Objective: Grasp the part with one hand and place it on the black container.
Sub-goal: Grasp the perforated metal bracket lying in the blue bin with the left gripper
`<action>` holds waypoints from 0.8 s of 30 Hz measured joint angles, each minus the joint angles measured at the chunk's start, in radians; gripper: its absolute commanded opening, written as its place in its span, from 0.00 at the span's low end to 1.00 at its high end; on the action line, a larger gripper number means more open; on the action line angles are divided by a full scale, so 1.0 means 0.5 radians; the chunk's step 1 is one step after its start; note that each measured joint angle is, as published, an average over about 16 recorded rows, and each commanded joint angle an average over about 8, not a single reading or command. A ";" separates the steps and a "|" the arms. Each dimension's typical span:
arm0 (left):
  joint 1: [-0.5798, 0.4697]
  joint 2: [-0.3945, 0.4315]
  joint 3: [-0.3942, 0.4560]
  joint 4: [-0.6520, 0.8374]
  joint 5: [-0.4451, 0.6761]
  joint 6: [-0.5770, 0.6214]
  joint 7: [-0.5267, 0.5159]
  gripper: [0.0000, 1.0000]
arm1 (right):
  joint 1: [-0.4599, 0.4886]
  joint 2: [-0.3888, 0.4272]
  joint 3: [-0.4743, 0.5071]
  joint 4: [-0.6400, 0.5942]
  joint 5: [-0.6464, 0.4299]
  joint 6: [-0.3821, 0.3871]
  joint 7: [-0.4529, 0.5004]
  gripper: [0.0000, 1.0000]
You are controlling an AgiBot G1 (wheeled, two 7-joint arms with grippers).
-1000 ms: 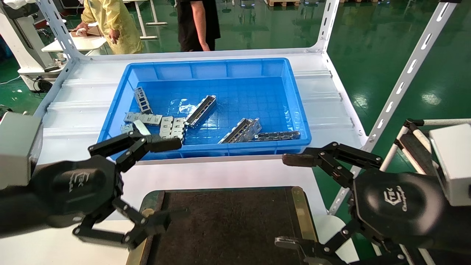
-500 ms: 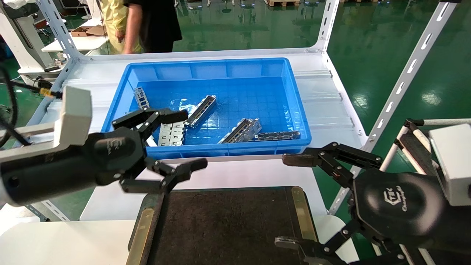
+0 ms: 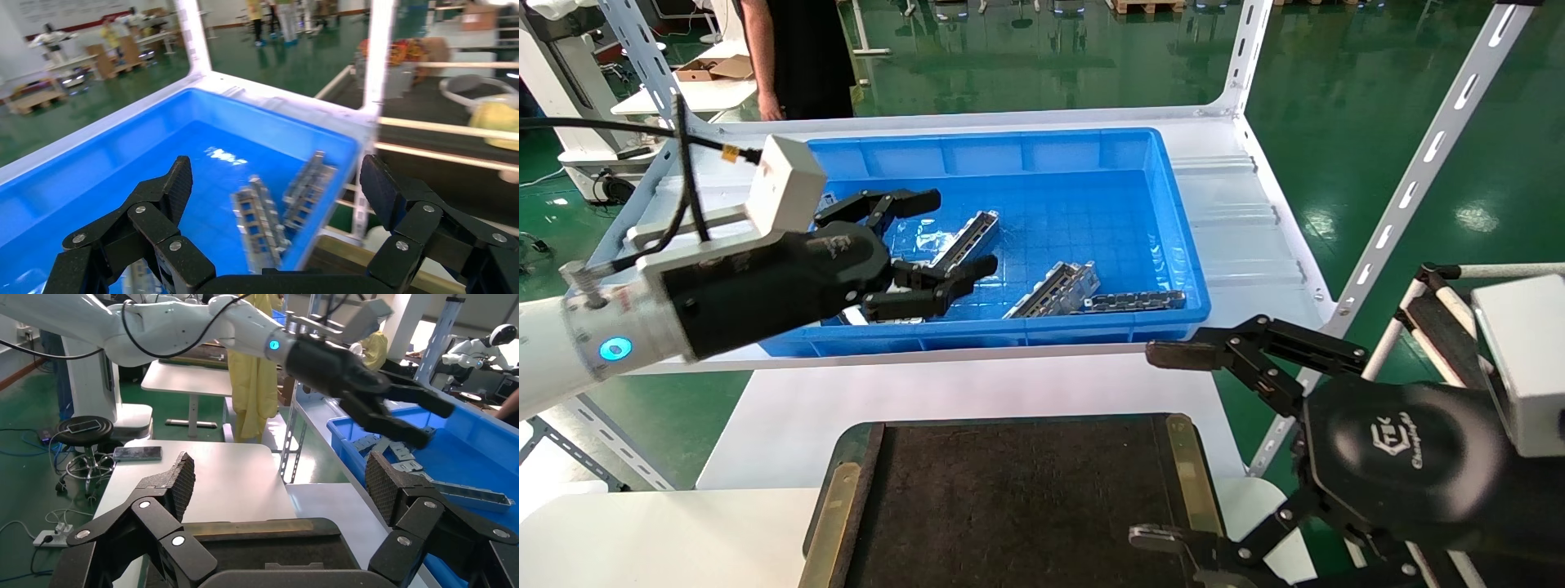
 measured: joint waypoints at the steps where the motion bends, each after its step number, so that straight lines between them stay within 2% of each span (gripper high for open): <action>1: -0.022 0.025 0.013 0.034 0.028 -0.027 -0.003 1.00 | 0.000 0.000 0.000 0.000 0.000 0.000 0.000 1.00; 14: -0.324 0.355 0.172 0.565 0.350 -0.321 0.012 1.00 | 0.000 0.000 -0.001 0.000 0.001 0.000 -0.001 1.00; 24: -0.532 0.593 0.235 1.074 0.474 -0.463 0.093 1.00 | 0.000 0.001 -0.002 0.000 0.001 0.001 -0.001 1.00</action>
